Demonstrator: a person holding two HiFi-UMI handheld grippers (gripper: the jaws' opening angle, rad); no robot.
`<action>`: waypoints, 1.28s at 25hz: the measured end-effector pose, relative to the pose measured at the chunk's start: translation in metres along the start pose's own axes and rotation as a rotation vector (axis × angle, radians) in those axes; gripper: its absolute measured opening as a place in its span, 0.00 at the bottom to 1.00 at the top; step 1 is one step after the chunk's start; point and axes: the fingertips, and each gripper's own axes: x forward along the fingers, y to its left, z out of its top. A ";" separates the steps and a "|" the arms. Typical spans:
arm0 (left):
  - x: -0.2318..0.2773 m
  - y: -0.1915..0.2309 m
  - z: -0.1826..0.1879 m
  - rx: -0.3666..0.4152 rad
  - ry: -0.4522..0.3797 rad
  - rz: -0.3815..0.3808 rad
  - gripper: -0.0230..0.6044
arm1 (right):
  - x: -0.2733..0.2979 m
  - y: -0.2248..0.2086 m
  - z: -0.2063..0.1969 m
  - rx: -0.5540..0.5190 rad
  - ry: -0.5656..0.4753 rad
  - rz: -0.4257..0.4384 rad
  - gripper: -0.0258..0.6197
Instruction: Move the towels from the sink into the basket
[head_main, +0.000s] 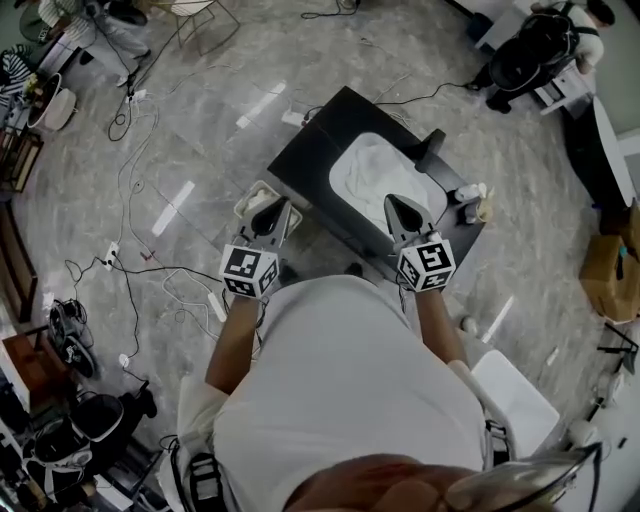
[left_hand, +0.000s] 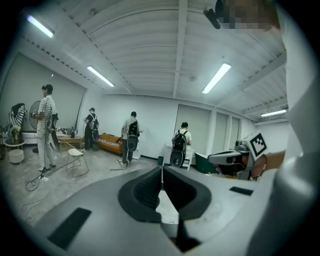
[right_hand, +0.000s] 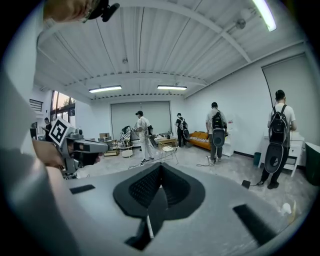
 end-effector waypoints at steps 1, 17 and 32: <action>0.003 -0.002 0.002 0.003 -0.005 -0.007 0.05 | -0.001 -0.002 0.002 -0.005 -0.005 -0.002 0.04; 0.032 -0.021 -0.034 -0.049 0.078 -0.011 0.05 | -0.004 -0.064 -0.042 0.075 0.103 -0.125 0.04; 0.081 -0.065 -0.110 -0.065 0.239 -0.037 0.05 | 0.015 -0.155 -0.184 0.083 0.395 -0.178 0.22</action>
